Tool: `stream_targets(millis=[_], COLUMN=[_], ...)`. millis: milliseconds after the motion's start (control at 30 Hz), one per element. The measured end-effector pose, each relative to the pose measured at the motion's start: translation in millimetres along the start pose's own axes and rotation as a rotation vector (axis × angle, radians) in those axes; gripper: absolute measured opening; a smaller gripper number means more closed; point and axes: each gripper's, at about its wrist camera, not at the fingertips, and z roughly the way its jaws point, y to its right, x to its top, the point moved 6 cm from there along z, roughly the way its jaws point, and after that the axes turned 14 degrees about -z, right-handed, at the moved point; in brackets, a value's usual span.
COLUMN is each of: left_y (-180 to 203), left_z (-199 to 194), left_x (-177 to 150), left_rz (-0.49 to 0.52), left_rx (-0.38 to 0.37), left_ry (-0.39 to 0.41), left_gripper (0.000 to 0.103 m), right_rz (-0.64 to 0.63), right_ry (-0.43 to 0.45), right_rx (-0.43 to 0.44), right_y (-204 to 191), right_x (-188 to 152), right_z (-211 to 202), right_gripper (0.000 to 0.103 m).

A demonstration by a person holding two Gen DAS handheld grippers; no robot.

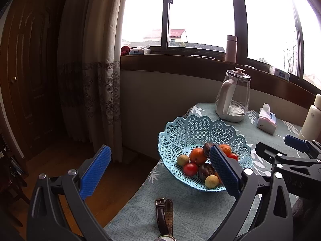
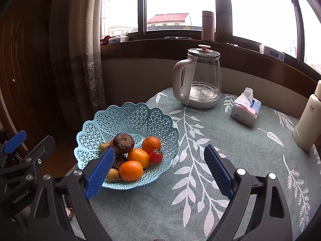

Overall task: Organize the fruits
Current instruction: 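Withdraw both open tools away from the basket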

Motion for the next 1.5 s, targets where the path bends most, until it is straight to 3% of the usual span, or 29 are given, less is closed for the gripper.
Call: stream_targets(millis=[233, 467, 767, 867, 1067, 1500], left_y=[4.5, 8.1, 10.6, 8.0, 12.8, 16.0], left_z=[-6.9, -10.1, -4.6, -0.2, 7.4, 12.1], left_x=[3.6, 3.3, -0.6, -3.2, -10.2, -17.5], left_rz=[0.028, 0.056, 0.088, 0.11, 0.256, 0.275], left_rx=[0.003, -0.004, 0.005, 0.034, 0.143, 0.141], left_ry=[0.019, 0.018, 0.009, 0.009, 0.049, 0.026], left_gripper=[0.1, 0.1, 0.1, 0.1, 0.1, 0.1], right_rz=[-0.02, -0.02, -0.152, -0.173, -0.205, -0.274], right_ry=[0.021, 0.043, -0.019, -0.027, -0.035, -0.033], right_rx=[-0.034, -0.09, -0.238, -0.251, -0.266, -0.26], right_y=[-2.1, 0.4, -8.9, -10.6, -13.3, -27.9], right_x=[2.5, 3.3, -3.5, -6.3, -9.1, -16.0], right_z=[-14.9, -25.1, -17.3, -14.9, -12.1, -13.0], right_gripper=[0.09, 0.098, 0.098, 0.098, 0.098, 0.098])
